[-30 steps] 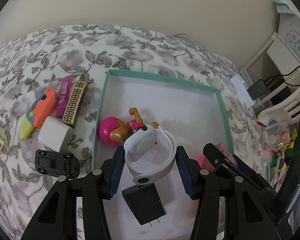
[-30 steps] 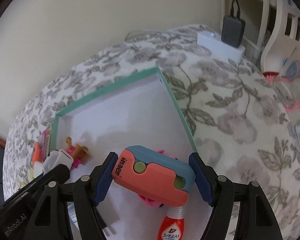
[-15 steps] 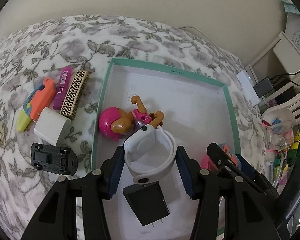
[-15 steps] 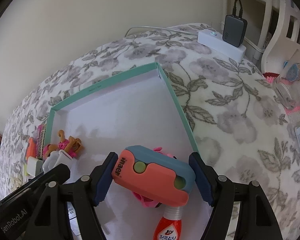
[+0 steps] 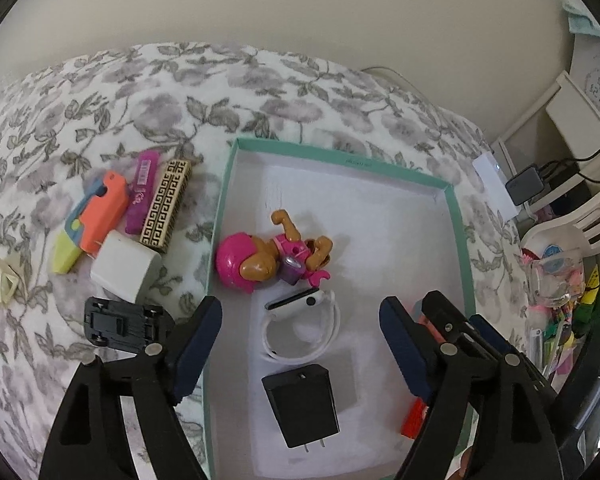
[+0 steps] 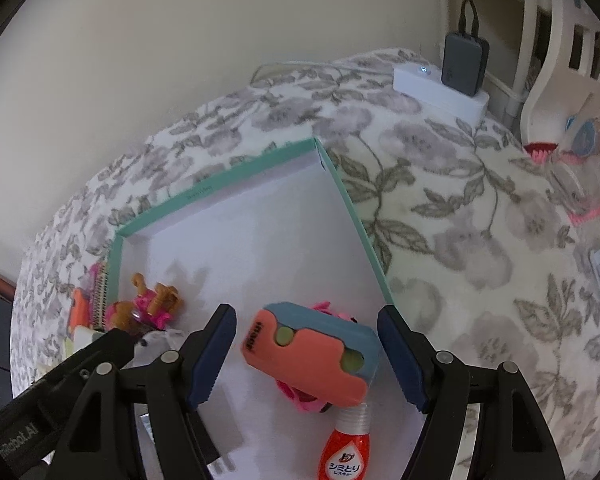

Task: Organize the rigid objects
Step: 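Carry the white watch into the tray and open the left tool while the right tool releases the block there, then move both tools back to the pile over the cream clip and black toy car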

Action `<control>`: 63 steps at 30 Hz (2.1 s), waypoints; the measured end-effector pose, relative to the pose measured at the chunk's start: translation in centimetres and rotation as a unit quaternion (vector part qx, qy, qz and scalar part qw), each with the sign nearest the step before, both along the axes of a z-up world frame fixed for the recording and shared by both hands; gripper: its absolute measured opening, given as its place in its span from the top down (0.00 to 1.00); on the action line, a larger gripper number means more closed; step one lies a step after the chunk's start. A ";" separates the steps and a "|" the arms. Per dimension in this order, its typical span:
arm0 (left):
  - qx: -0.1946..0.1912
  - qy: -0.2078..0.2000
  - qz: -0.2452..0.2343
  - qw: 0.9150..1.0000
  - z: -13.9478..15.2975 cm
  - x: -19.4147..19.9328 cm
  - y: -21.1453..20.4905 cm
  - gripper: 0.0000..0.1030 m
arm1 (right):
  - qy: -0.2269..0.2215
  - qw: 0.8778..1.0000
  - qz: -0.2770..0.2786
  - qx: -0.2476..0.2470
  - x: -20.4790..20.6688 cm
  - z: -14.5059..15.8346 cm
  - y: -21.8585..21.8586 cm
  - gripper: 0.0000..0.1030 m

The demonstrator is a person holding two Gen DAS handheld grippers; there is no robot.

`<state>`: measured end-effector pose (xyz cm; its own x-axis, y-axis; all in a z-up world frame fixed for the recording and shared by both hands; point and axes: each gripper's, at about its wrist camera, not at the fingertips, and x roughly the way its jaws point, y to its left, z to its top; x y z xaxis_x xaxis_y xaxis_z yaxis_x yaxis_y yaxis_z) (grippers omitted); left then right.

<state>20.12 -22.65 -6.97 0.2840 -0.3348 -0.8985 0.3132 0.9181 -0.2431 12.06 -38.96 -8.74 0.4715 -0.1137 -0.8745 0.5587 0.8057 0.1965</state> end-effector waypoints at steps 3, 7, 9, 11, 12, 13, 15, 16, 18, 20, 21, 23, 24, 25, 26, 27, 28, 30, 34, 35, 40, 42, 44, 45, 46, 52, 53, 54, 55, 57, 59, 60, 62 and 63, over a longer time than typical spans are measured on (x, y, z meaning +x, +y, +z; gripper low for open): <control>-0.004 -0.004 0.009 1.000 0.7 0.3 0.5 0.16 | -0.011 1.000 0.001 -0.005 0.1 1.1 0.2 0.25; -0.007 -0.009 0.025 1.000 1.7 0.8 1.5 0.16 | -0.024 1.000 0.004 -0.016 0.2 2.5 0.5 0.25; -0.011 -0.010 0.038 0.999 2.3 1.2 2.3 0.16 | -0.033 0.999 0.006 -0.020 0.2 3.3 0.7 0.25; -0.016 -0.014 0.049 0.999 2.8 1.5 3.3 0.16 | -0.043 0.999 0.008 -0.025 0.2 4.1 1.0 0.25; -0.016 -0.017 0.055 0.998 3.1 1.6 3.7 0.16 | -0.047 0.998 0.010 -0.027 0.3 4.5 1.2 0.25; -0.014 -0.024 0.064 0.998 3.4 1.8 4.4 0.16 | -0.051 0.998 0.012 -0.031 0.3 5.0 1.4 0.26; -0.005 -0.033 0.077 0.996 3.9 2.1 5.4 0.15 | -0.057 0.998 0.017 -0.036 0.4 5.5 1.8 0.26; 0.001 -0.036 0.082 0.996 4.1 2.3 5.9 0.14 | -0.058 0.997 0.019 -0.041 0.5 5.7 2.2 0.25; 0.013 -0.042 0.098 0.994 4.3 2.7 7.3 0.14 | -0.056 0.997 0.032 -0.049 0.9 5.8 3.2 0.24; 0.026 -0.048 0.117 0.992 4.6 3.1 9.0 0.13 | -0.048 0.996 0.054 -0.052 1.6 5.3 4.5 0.24; 0.033 -0.051 0.123 0.991 4.7 3.3 9.5 0.13 | -0.045 0.996 0.060 -0.053 1.7 5.1 4.9 0.24; 0.057 -0.061 0.139 0.987 4.8 3.6 11.0 0.13 | -0.039 0.995 0.073 -0.054 2.1 4.6 6.1 0.23; 0.068 -0.064 0.144 0.985 4.8 3.6 11.5 0.13 | -0.037 0.995 0.079 -0.054 2.2 4.4 6.7 0.22; 0.078 -0.068 0.149 0.983 4.8 3.7 12.1 0.13 | -0.036 0.994 0.088 -0.053 2.4 4.1 7.5 0.21; 0.091 -0.070 0.155 0.981 4.7 3.8 12.6 0.13 | -0.035 0.993 0.096 -0.051 2.7 3.9 8.2 0.21; 0.104 -0.072 0.160 0.979 4.7 3.9 13.3 0.13 | -0.035 0.993 0.102 -0.051 2.8 3.8 8.7 0.21; 0.113 -0.073 0.163 0.977 4.6 4.0 13.8 0.13 | -0.034 0.992 0.109 -0.050 2.9 3.6 9.3 0.21; 0.134 -0.074 0.172 0.973 4.4 4.2 15.0 0.13 | -0.034 0.991 0.118 -0.051 3.0 3.4 10.2 0.19; 0.156 -0.064 0.192 0.967 3.7 4.7 17.6 0.13 | -0.038 0.990 0.129 -0.052 3.3 3.2 11.5 0.00; 0.157 -0.060 0.197 0.966 3.6 4.8 18.3 0.13 | -0.038 0.989 0.131 -0.052 3.3 3.2 11.6 0.00; 0.165 -0.049 0.228 0.958 3.1 5.1 21.2 0.13 | -0.042 0.989 0.134 -0.051 3.7 3.0 12.4 0.00; 0.168 -0.048 0.242 0.954 3.1 5.2 22.6 0.13 | -0.043 0.988 0.140 -0.051 3.9 3.0 13.0 0.00; 0.161 -0.043 0.256 0.952 3.2 5.4 24.0 0.13 | -0.042 0.986 0.149 -0.054 4.2 3.0 13.7 0.00; 0.158 -0.040 0.261 0.952 3.2 5.4 24.5 0.13 | -0.043 0.985 0.157 -0.056 4.4 3.0 14.3 0.00; 0.153 -0.037 0.266 0.951 3.2 5.5 25.1 0.13 | -0.043 0.984 0.162 -0.056 4.5 3.0 14.7 0.00; 0.140 -0.015 0.295 0.945 2.2 6.2 28.2 0.13 | -0.048 0.976 0.203 -0.058 5.7 3.0 18.0 0.00; 0.138 -0.009 0.298 0.944 1.9 6.2 28.6 0.13 | -0.048 0.975 0.209 -0.058 5.9 2.9 18.5 0.00; 0.135 -0.003 0.303 0.943 1.6 6.2 29.1 0.13 | -0.047 0.974 0.214 -0.056 6.1 2.8 18.9 0.00; 0.133 0.002 0.308 0.942 1.2 6.3 29.5 0.13 | -0.045 0.973 0.219 -0.052 6.3 2.6 19.4 0.00; 0.128 0.008 0.311 0.942 0.8 6.4 29.9 0.13 | -0.043 0.972 0.229 -0.042 6.6 2.3 20.0 0.00; 0.124 0.012 0.311 0.942 0.3 6.5 30.1 0.13 | -0.040 0.971 0.235 -0.028 6.9 1.9 20.4 0.00; 0.123 0.014 0.310 0.943 0.1 6.6 30.1 0.13 | -0.038 0.971 0.237 -0.019 7.1 1.6 20.5 0.00; 0.118 0.021 0.307 0.944 -0.5 6.8 30.0 0.13 | -0.033 0.970 0.239 -0.006 7.2 1.2 20.7 0.00; 0.117 0.024 0.306 0.944 -0.7 6.8 29.9 0.13 | -0.029 0.970 0.241 -0.005 7.4 1.0 20.9 0.00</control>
